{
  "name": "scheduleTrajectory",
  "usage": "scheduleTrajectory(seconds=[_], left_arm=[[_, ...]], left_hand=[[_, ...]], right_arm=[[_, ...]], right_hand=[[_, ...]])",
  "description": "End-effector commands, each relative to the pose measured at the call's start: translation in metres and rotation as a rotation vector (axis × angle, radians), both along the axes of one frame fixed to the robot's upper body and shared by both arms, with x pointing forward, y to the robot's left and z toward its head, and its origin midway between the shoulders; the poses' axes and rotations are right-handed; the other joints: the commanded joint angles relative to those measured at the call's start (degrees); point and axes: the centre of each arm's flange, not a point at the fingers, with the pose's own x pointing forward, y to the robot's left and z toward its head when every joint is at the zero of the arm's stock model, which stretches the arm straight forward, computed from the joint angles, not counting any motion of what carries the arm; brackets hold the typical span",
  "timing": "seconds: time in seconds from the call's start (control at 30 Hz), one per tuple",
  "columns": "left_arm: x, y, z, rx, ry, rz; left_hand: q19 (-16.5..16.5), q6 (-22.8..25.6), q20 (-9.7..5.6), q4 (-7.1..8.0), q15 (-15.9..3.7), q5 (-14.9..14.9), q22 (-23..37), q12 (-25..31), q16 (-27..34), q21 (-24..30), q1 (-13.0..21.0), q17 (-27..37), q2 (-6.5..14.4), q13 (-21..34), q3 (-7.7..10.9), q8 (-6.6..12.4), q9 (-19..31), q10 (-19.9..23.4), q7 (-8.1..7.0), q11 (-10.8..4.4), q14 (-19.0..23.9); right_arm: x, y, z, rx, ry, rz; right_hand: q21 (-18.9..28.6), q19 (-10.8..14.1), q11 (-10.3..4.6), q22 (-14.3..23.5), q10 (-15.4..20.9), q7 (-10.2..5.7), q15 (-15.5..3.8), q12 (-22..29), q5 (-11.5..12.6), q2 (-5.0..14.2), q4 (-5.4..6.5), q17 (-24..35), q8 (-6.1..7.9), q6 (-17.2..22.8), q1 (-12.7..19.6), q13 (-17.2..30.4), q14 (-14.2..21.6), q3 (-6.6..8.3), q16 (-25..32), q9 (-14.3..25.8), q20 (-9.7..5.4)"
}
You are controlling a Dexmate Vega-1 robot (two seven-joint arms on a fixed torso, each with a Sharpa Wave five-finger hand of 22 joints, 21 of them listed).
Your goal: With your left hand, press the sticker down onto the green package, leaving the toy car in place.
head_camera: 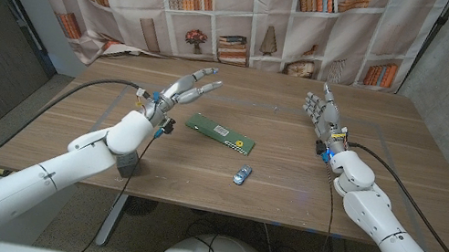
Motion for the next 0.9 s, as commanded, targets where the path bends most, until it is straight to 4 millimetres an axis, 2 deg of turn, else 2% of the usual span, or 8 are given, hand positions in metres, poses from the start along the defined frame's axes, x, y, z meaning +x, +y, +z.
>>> scheduleTrajectory(seconds=[0.03,0.43,0.63,0.9], left_arm=[[-0.010,-0.015,0.003,0.076,-0.051,-0.022],[-0.032,-0.032,0.002,0.183,-0.174,0.089],[-0.037,-0.038,-0.001,0.215,-0.205,0.134],[-0.041,-0.042,-0.003,0.240,-0.215,0.139]], left_hand=[[0.1,0.6,0.23,-0.34,-0.11,-0.1,0.2,0.4,0.3,0.2,0.3,0.2,-0.1,0.3,0.32,-0.01,0.1,0.8,-0.04,-0.26,0.3],[0.1,2.0,0.64,-0.49,-0.10,-0.1,0.2,0.3,0.4,0.1,0.5,0.2,-0.2,0.3,0.24,0.22,0.1,1.3,-0.16,-0.17,0.8],[0.1,2.8,0.71,-0.57,-0.25,-0.2,0.2,0.2,0.3,0.0,0.7,0.2,-0.2,0.3,0.20,0.39,0.1,1.3,-0.26,-0.22,0.8],[-0.1,6.3,1.04,-0.66,-0.26,-0.2,0.2,0.1,0.2,-0.1,0.8,0.2,-0.2,0.3,0.12,1.34,0.1,1.5,-0.05,-0.25,0.9]], right_arm=[[-0.001,0.004,-0.003,0.008,0.001,0.000],[0.001,0.006,0.000,0.001,-0.008,0.009],[0.003,0.007,0.002,-0.004,-0.007,0.014],[0.005,0.008,0.001,0.000,0.002,0.021]], right_hand=[[-0.3,0.1,0.14,0.2,0.4,0.26,0.36,-0.1,0.0,0.17,-0.40,0.2,0.18,0.3,0.5,0.0,-0.1,0.10,-0.1,0.2,0.09],[-0.4,0.2,0.05,0.2,0.4,0.17,0.35,-0.2,-0.1,0.25,-0.50,0.2,0.12,0.3,0.6,0.1,-0.1,0.06,-0.1,0.2,0.12],[-0.5,0.2,-0.13,0.2,0.5,0.06,0.31,-0.2,-0.2,0.30,-0.55,0.2,0.09,0.3,0.6,0.1,-0.3,0.05,-0.2,0.2,0.11],[-0.7,0.2,-0.08,0.3,0.6,-0.12,0.25,-0.2,-0.2,0.35,-0.61,0.2,0.08,0.4,0.6,0.1,-0.3,0.02,-0.2,0.2,0.10]])
